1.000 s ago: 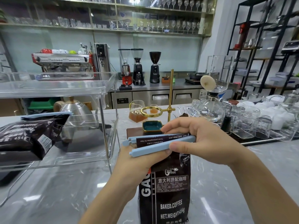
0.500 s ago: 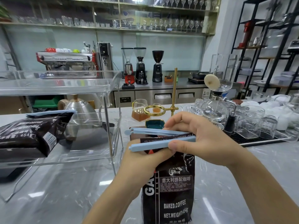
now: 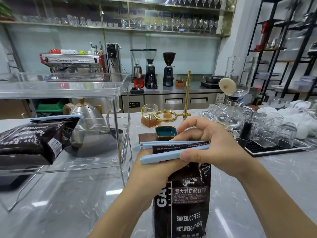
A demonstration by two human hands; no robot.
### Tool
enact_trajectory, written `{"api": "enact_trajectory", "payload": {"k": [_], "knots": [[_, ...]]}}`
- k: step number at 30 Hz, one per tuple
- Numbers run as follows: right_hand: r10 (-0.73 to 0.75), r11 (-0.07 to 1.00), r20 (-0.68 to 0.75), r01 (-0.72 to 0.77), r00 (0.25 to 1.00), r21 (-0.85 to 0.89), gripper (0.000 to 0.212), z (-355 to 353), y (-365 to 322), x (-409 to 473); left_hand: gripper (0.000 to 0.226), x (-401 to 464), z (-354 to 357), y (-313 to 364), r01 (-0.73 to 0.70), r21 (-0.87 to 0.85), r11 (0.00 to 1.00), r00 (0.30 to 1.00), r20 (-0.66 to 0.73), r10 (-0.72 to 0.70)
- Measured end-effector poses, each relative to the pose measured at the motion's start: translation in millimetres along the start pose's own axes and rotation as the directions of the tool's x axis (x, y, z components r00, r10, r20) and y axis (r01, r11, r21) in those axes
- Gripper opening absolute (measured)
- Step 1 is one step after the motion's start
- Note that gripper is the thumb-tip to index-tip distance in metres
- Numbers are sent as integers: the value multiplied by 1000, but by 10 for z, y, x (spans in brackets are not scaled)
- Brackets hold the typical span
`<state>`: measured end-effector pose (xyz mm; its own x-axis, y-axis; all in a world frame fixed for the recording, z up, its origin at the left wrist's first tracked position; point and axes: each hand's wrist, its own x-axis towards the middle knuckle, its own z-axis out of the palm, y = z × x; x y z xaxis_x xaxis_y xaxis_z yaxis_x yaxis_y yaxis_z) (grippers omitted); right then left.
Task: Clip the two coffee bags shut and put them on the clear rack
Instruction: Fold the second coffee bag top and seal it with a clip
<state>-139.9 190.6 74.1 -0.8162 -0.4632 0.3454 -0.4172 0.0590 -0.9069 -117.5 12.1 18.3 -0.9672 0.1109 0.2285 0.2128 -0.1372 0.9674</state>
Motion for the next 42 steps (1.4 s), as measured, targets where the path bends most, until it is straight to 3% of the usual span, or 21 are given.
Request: {"api": "enact_trajectory", "payload": {"k": [13,25,31,36,42], "knots": [[-61,997,-99,66,993,50,38,132,82,34,49,-6,50,28,-124,28,992,991,52,123],[-92,995,-161,98,983,30,39,133,100,55,41,-4,35,48,-54,-88,995,993,99,63],[-66,994,-193,81,979,73,39,51,106,50,25,-3,54,-2,19,-171,985,999,-30,-25],[-17,994,-218,40,976,101,39,-27,119,46,37,8,102,27,1,-409,913,989,-133,-61],[-4,994,-213,28,977,109,37,-48,151,51,16,36,81,13,-92,-341,935,976,-215,17]]}}
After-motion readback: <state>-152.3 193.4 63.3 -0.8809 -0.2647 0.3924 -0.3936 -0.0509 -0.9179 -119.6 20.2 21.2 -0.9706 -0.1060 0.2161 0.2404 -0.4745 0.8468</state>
